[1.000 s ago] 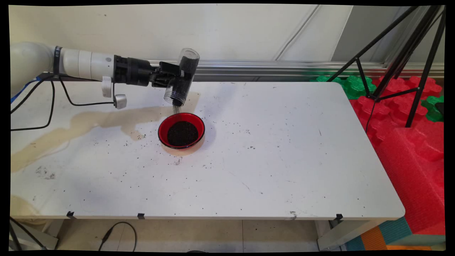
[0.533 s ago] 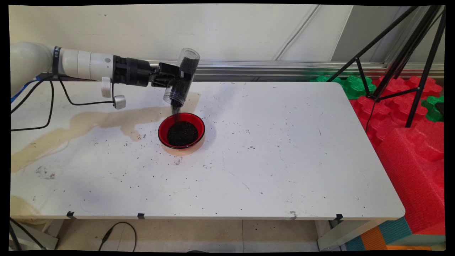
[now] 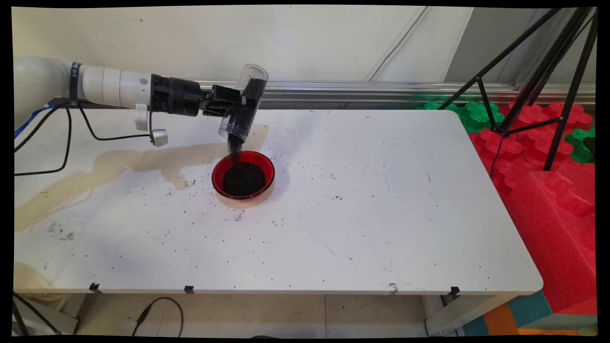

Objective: Pour the black seasoning powder in the red bowl

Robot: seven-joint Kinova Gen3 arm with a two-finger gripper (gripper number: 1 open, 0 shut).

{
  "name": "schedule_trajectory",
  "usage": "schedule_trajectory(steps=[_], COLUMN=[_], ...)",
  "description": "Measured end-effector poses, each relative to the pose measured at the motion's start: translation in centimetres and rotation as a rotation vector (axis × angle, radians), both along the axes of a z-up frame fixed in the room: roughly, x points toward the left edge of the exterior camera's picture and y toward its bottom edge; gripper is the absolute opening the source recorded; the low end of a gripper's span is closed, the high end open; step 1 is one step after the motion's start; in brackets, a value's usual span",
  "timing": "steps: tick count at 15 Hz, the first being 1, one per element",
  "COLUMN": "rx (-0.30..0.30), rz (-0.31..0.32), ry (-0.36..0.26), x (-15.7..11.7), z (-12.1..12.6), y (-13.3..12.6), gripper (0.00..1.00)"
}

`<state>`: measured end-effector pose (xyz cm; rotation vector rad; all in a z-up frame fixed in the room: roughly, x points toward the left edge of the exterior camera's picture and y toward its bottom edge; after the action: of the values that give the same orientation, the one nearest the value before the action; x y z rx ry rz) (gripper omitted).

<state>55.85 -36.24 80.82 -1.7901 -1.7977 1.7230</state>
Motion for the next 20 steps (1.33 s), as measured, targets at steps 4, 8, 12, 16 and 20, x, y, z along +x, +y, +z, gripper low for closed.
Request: schedule_trajectory(steps=[4,8,12,16,20], rx=[-0.009,-0.015,-0.024,-0.034,-0.046], rz=[-0.006,-0.009,-0.016,-0.022,-0.029], ry=[-0.006,-0.01,-0.017,-0.024,-0.033], x=[-0.01,-0.02,-0.03,-0.09,-0.13], z=[-0.01,0.0,0.01,-0.01,-0.03], y=[0.0,-0.02,-0.02,0.0,0.02], gripper=[0.0,0.0,0.0,0.0,0.0])
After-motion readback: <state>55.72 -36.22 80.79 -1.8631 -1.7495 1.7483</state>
